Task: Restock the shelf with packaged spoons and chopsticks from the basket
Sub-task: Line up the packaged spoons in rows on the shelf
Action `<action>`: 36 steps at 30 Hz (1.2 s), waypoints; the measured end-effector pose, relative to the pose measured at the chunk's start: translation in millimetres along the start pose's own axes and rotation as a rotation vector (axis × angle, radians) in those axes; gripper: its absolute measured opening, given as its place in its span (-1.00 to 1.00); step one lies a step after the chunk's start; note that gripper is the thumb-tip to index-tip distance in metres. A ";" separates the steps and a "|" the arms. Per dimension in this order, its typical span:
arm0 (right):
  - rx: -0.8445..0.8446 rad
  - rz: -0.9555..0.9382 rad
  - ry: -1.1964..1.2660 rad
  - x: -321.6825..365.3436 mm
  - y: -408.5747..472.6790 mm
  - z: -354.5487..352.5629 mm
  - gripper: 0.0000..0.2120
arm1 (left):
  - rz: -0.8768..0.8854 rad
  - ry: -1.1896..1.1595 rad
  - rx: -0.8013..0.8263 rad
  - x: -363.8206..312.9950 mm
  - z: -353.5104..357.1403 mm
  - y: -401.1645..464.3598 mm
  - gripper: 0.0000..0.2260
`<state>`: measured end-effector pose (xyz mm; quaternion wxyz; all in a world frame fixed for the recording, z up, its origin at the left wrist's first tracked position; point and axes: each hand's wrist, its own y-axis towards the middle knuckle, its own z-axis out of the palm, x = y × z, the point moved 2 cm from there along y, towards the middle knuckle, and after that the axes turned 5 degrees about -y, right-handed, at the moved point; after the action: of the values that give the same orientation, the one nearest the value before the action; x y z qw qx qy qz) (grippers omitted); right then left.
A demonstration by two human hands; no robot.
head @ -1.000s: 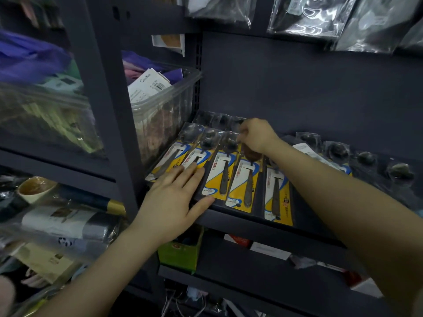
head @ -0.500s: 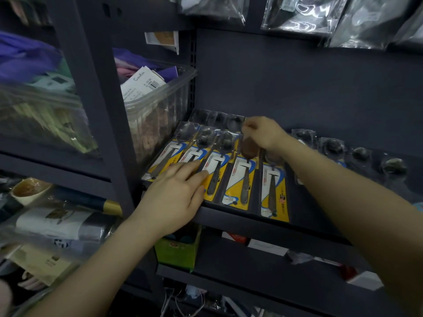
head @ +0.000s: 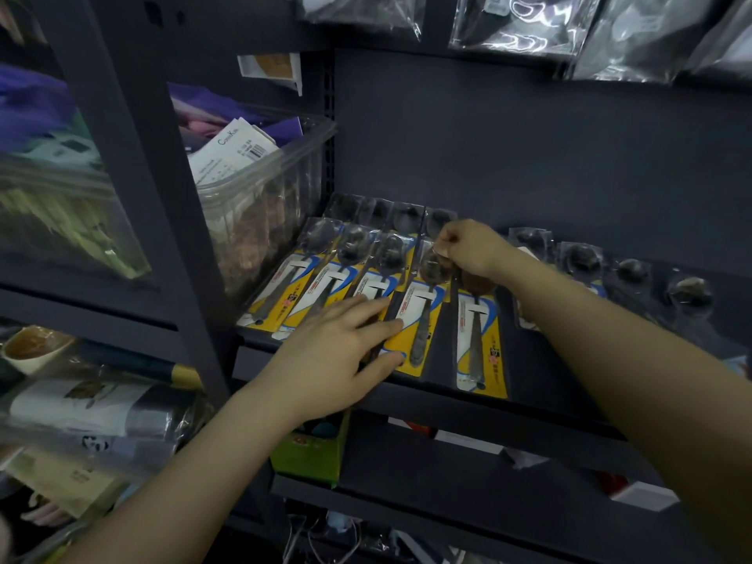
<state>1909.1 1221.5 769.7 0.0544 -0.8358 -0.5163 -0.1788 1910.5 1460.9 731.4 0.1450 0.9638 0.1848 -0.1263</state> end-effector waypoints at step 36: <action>-0.174 -0.108 -0.115 -63.3 57.1 -41.8 -0.70 | 0.159 0.258 0.236 -58.3 14.4 107.0 -0.48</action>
<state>1923.8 1130.2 791.5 -0.0578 -0.8173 -0.5451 -0.1775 1897.3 1342.4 760.2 0.0155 0.9939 0.1090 -0.0109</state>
